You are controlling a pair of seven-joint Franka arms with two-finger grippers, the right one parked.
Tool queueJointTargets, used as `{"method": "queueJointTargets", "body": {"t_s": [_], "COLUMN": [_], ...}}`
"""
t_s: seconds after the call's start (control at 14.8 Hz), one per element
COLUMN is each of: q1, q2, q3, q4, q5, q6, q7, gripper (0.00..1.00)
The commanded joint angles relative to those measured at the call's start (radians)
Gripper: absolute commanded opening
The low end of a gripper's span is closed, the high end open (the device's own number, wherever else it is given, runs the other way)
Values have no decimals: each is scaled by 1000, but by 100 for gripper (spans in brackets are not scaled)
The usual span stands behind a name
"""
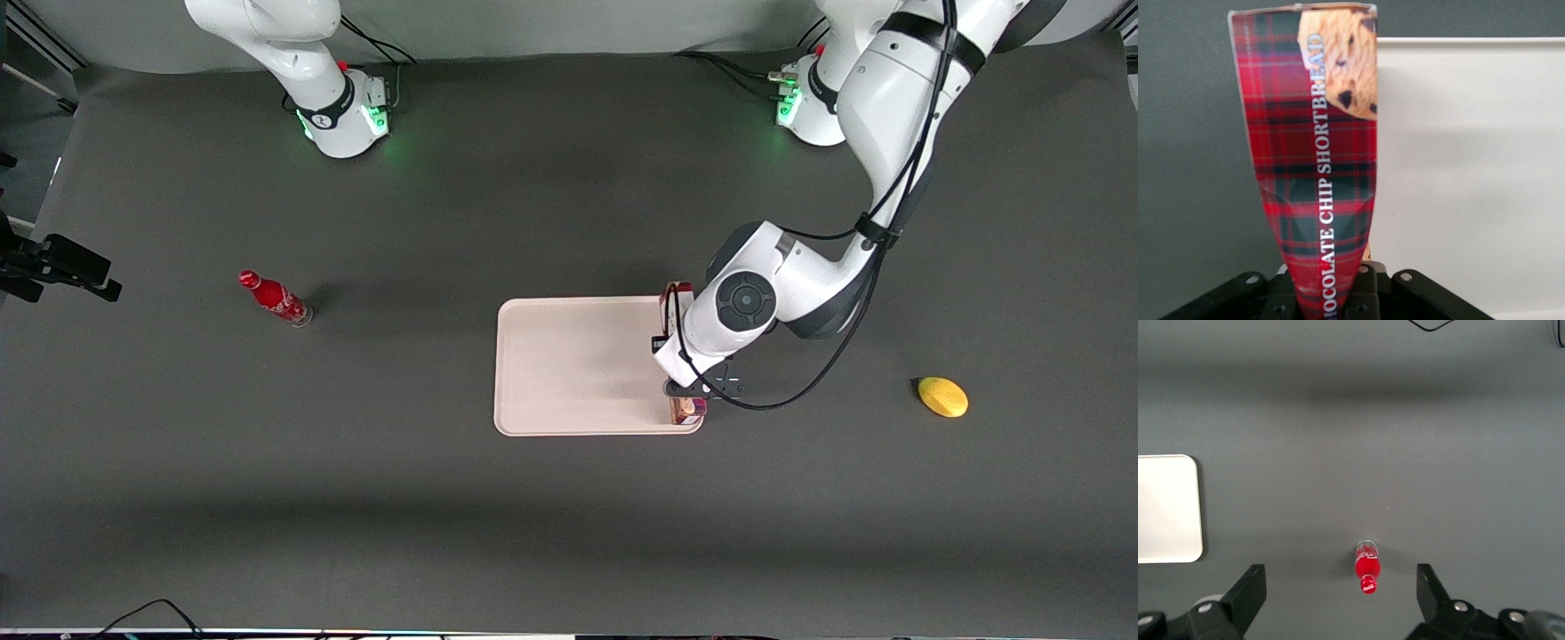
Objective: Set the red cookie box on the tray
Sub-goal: 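Lower the box onto the tray, laying it flat, and open the gripper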
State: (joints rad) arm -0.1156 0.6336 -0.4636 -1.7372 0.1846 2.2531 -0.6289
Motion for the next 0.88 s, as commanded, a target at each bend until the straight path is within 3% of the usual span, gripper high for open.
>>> {"method": "queueJointTargets", "body": {"t_s": [0.0,0.27,0.47,0.61,0.67,0.74,0.81], "q1": [-19,-21,-21,-21,-21,-21,-21], "q2": [28,47,63,70,74,77,78], "q3": [2,5,6,5,6,6,6], "q4": [31,36,54,56,56,56,56], "q5": [29,30,30,30,30,30,30], "q6": [10,13,13,25,36,39,40], "q7": [-40,-38,-38,-38,-38,-38,-38], "gripper": [0,0,30,42,61,73,95]}}
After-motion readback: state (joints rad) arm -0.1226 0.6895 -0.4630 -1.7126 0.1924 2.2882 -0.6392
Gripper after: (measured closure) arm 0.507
